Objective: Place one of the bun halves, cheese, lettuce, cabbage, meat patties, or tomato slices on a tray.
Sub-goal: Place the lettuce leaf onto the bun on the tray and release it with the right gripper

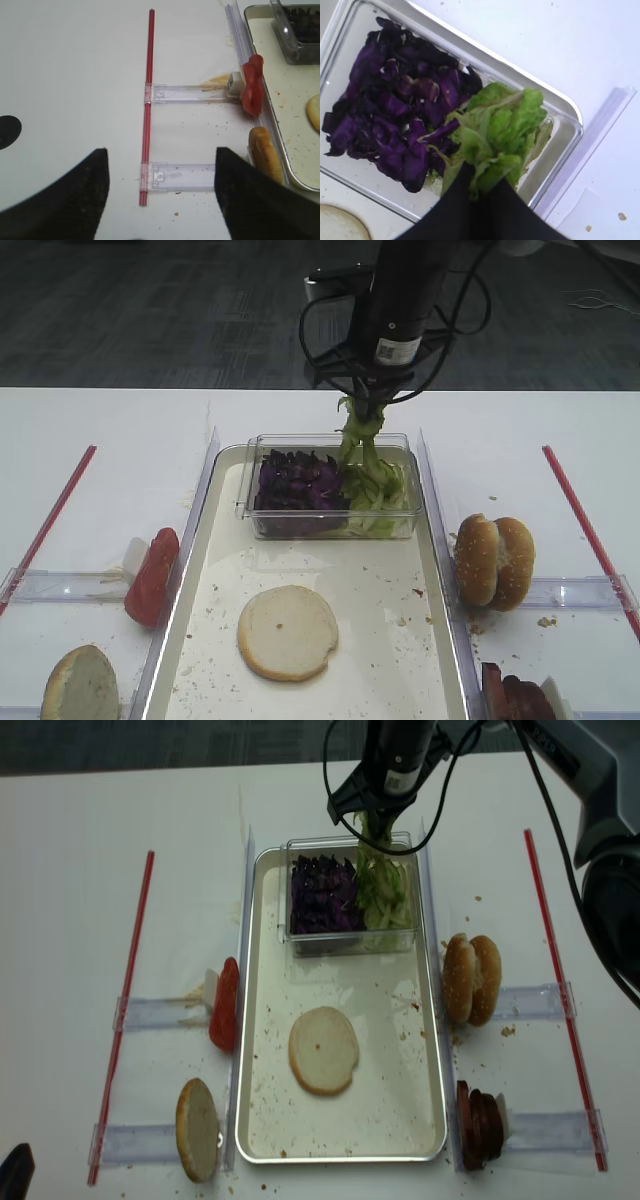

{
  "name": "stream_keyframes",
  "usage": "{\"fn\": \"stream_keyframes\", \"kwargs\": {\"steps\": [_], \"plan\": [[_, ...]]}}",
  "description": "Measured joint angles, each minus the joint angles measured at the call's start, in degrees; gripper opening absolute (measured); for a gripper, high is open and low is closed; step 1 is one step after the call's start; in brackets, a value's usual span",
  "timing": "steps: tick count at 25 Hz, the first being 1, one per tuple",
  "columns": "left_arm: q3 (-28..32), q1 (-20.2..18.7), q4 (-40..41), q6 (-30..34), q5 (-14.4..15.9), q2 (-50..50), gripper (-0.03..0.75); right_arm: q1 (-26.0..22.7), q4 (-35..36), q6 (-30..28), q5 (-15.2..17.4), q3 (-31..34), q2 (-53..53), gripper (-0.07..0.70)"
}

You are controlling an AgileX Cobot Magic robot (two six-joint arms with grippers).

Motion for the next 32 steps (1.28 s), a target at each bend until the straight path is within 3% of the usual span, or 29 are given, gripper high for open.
{"fn": "stream_keyframes", "kwargs": {"steps": [23,26,32], "plan": [[0.0,0.0,0.0,0.0,0.0,0.0,0.453,0.0,-0.02,0.64,0.86,-1.32,-4.82,0.064],[0.0,0.0,0.11,0.0,0.0,0.0,0.453,0.37,-0.11,0.76,0.86,1.53,-6.25,0.064],[0.0,0.0,0.11,0.0,0.0,0.0,0.453,0.51,-0.25,0.76,0.86,13.84,-13.96,0.064]]}}
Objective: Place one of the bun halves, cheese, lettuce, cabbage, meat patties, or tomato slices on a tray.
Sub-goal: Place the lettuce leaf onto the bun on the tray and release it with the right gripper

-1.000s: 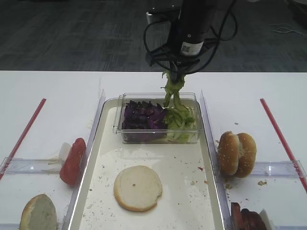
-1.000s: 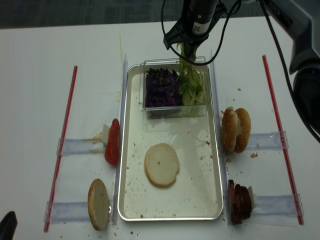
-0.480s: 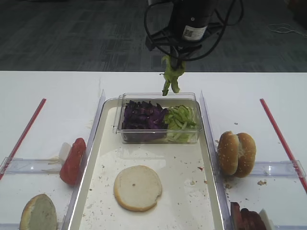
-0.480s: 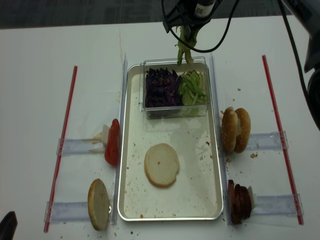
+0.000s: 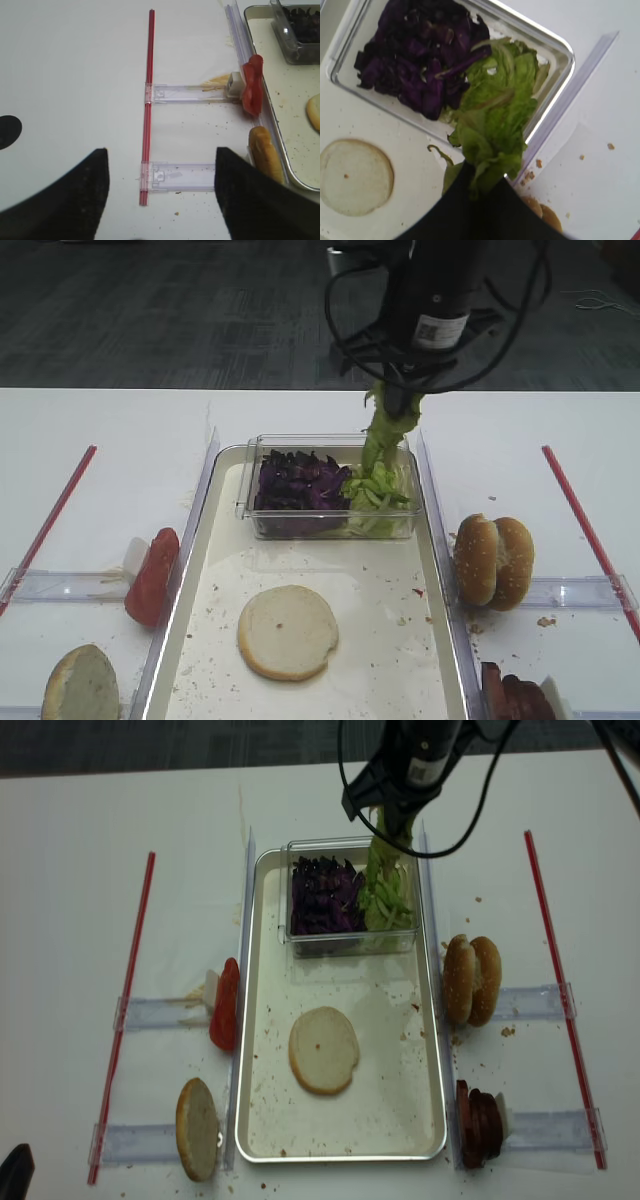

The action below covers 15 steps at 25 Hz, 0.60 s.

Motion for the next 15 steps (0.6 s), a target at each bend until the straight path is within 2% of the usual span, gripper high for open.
{"fn": "stream_keyframes", "kwargs": {"steps": [7,15], "plan": [[0.0,0.0,0.0,0.0,0.0,0.0,0.453,0.0,-0.12,0.0,-0.12,12.67,-10.94,0.064],[0.0,0.0,0.0,0.0,0.0,0.0,0.453,1.16,0.96,-0.19,-0.02,14.91,-14.29,0.064]]}}
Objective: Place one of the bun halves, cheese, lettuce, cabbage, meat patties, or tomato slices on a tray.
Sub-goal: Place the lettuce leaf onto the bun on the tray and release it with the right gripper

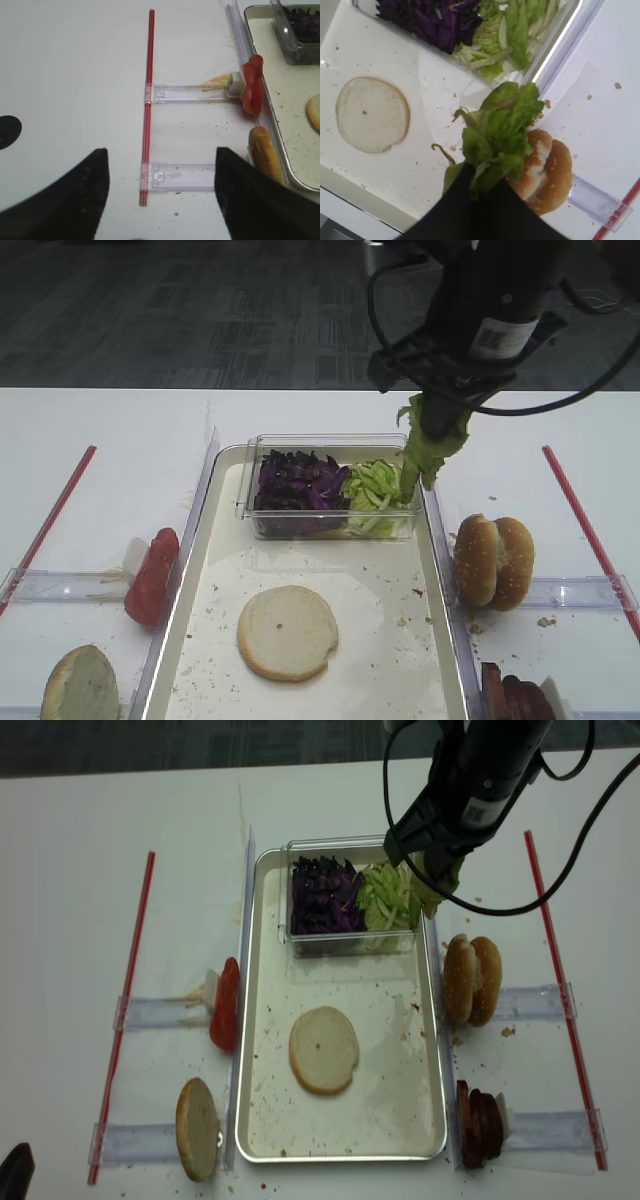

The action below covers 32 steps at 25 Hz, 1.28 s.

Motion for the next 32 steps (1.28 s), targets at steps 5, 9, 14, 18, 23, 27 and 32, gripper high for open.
{"fn": "stream_keyframes", "kwargs": {"steps": [5,9,14,18,23,27,32], "plan": [[0.0,0.0,0.0,0.0,0.0,0.0,0.453,7.7,0.39,0.22,-0.1,0.0,0.0,0.064],[0.0,0.0,0.0,0.0,0.0,0.0,0.453,14.88,0.58,1.28,-0.1,0.0,0.0,0.064],[0.0,0.0,0.0,0.0,0.0,0.0,0.453,20.63,-0.49,2.92,-0.1,0.0,0.48,0.064],[0.0,0.0,0.0,0.0,0.0,0.0,0.453,20.99,-1.14,3.26,-0.1,0.0,3.49,0.062],[0.0,0.0,0.0,0.0,0.0,0.0,0.453,20.99,-1.27,3.01,-0.43,0.0,7.62,0.062],[0.0,0.0,0.0,0.0,0.0,0.0,0.453,20.99,-1.27,2.62,-1.75,0.0,10.2,0.062],[0.0,0.0,0.0,0.0,0.0,0.0,0.453,20.99,-1.16,2.06,-3.63,0.0,13.05,0.062]]}}
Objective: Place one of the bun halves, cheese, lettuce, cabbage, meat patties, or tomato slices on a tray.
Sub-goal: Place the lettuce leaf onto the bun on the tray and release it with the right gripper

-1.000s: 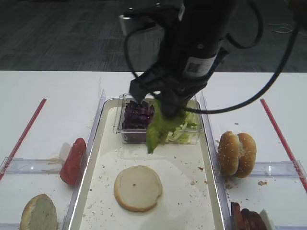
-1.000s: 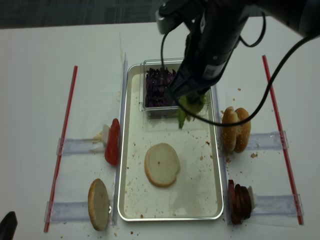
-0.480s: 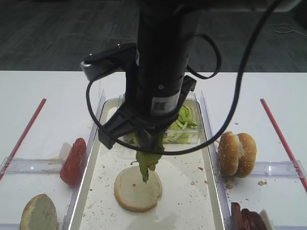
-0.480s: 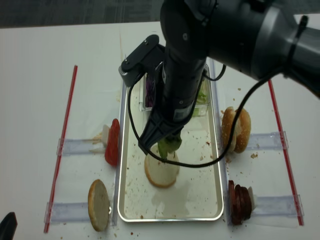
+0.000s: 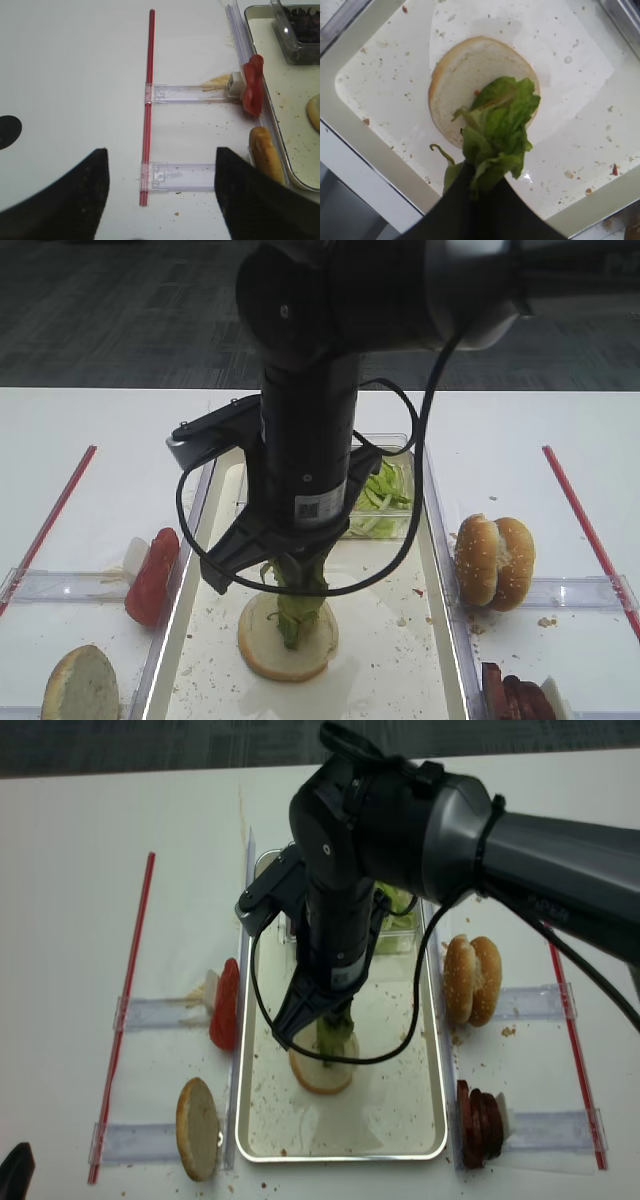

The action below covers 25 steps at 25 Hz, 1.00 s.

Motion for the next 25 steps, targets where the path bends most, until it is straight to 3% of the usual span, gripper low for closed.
{"fn": "stream_keyframes", "kwargs": {"steps": [12,25], "plan": [[0.0,0.0,0.0,0.0,0.0,0.0,0.453,0.0,1.15,-2.39,-4.33,0.0,5.78,0.062],[0.0,0.0,0.0,0.0,0.0,0.0,0.453,0.0,2.86,-4.57,-5.5,0.0,7.02,0.062]]}}
